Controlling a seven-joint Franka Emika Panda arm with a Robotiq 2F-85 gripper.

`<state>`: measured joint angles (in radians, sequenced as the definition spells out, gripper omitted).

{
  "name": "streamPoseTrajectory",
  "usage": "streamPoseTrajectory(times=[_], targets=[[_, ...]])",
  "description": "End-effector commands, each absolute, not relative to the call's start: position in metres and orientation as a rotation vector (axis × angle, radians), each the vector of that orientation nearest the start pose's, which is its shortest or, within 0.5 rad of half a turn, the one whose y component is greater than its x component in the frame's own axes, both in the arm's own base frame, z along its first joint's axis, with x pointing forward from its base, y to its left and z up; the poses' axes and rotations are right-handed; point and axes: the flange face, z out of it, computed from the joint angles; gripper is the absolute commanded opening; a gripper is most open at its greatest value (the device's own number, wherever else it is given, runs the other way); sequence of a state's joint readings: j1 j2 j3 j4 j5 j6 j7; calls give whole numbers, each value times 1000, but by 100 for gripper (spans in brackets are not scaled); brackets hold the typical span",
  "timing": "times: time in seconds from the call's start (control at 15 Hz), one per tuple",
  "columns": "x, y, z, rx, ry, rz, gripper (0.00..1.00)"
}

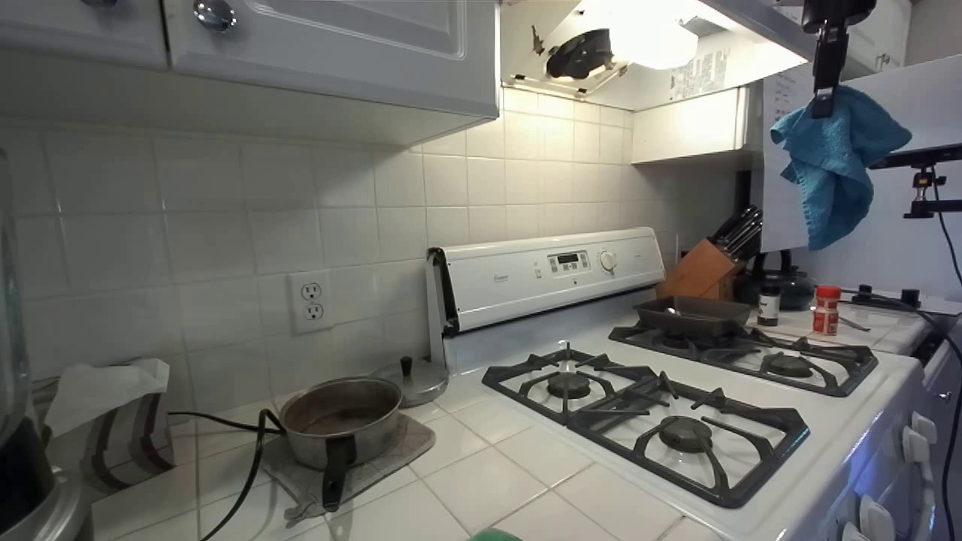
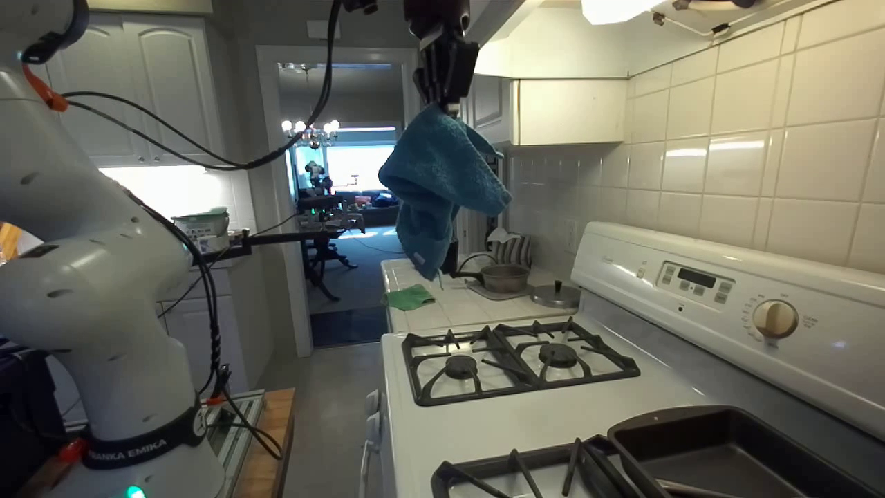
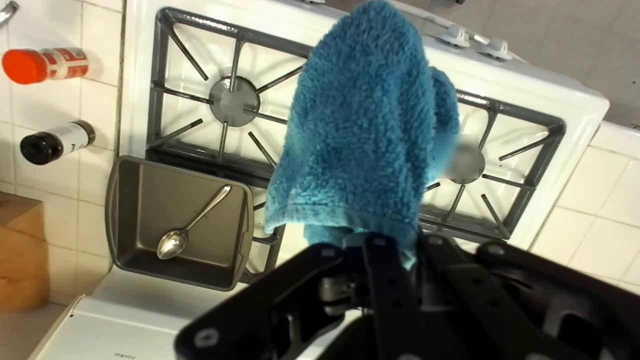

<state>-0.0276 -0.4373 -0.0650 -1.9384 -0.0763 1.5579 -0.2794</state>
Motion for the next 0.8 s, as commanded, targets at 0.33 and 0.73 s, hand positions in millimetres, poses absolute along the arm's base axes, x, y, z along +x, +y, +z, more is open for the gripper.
streamPoseTrajectory(times=[0.33, 0.73], targets=[[413, -74, 636, -3188, -295, -174, 2], [415, -72, 614, -3164, -432, -111, 2]])
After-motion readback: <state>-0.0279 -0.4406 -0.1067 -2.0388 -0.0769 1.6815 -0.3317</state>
